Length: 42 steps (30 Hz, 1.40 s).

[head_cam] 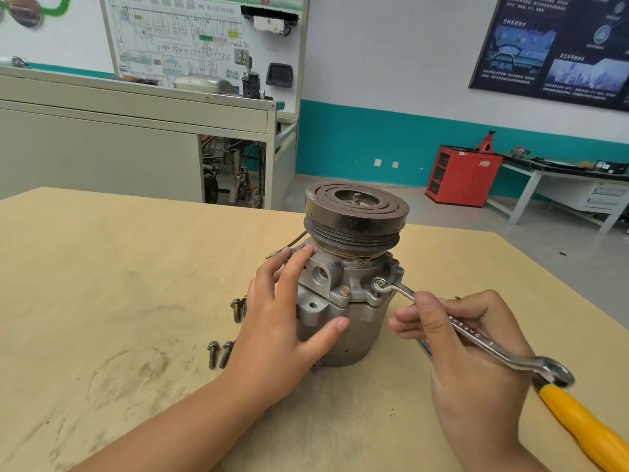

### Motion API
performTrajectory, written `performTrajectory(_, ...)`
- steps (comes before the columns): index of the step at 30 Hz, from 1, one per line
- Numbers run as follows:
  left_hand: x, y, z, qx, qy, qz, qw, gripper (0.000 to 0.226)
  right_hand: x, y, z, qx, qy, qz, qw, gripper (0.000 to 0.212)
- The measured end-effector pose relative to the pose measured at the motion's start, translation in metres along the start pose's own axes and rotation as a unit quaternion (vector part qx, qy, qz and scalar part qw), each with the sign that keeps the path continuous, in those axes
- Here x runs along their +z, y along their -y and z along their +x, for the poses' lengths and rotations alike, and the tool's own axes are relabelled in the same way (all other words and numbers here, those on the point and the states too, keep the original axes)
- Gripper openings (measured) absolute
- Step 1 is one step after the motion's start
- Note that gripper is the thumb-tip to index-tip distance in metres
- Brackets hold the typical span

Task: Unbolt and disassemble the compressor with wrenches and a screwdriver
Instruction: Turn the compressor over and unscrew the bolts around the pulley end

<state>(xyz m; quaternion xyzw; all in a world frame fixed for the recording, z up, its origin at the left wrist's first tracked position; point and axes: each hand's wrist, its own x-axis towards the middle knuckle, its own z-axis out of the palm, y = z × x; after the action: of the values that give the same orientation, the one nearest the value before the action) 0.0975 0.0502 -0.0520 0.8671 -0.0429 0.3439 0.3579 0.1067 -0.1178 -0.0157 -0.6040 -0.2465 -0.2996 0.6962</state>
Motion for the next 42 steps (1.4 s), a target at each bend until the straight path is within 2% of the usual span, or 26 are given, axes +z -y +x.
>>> performTrajectory(4,0.0,0.0,0.0,0.003,-0.003,0.003,1.0,0.081,0.002,0.001,-0.002,0.03,-0.006,0.004,1.0,0.017)
performTrajectory(6,0.0,0.0,0.0,0.005,-0.002,0.003,1.0,0.08,0.0,0.002,0.005,0.098,-0.012,0.041,0.994,0.02)
performTrajectory(9,0.0,0.0,-0.001,0.001,0.002,-0.001,1.0,0.081,-0.007,0.0,0.025,0.229,-0.004,0.108,0.968,0.029)
performTrajectory(13,0.0,0.0,-0.001,-0.003,0.005,-0.004,1.0,0.078,-0.013,-0.004,0.053,0.342,0.057,0.104,0.932,0.028)
performTrajectory(15,0.0,0.0,-0.001,-0.004,0.005,-0.005,1.0,0.078,-0.01,-0.011,0.061,0.364,0.064,0.087,0.925,0.03)
performTrajectory(19,0.001,0.0,0.0,-0.002,0.003,-0.008,1.0,0.079,0.008,-0.025,0.066,0.334,0.058,0.034,0.94,0.039)
performTrajectory(24,0.0,0.001,0.0,0.001,0.005,-0.008,1.0,0.078,0.011,-0.028,0.072,0.355,0.051,0.105,0.928,0.034)
performTrajectory(27,0.0,0.001,0.0,0.002,0.004,-0.01,1.0,0.079,0.005,-0.02,0.071,0.338,0.019,0.158,0.928,0.027)
performTrajectory(31,0.0,0.0,0.0,0.001,0.005,-0.006,1.0,0.078,-0.002,-0.002,0.06,0.244,-0.006,0.18,0.953,0.018)
performTrajectory(37,0.001,0.0,-0.001,0.004,0.001,0.001,1.0,0.081,0.002,0.011,0.02,0.067,-0.028,0.057,0.996,0.02)
performTrajectory(42,0.001,0.0,0.0,0.005,0.0,0.006,1.0,0.079,0.007,0.006,0.003,0.025,-0.054,0.024,0.998,0.019)
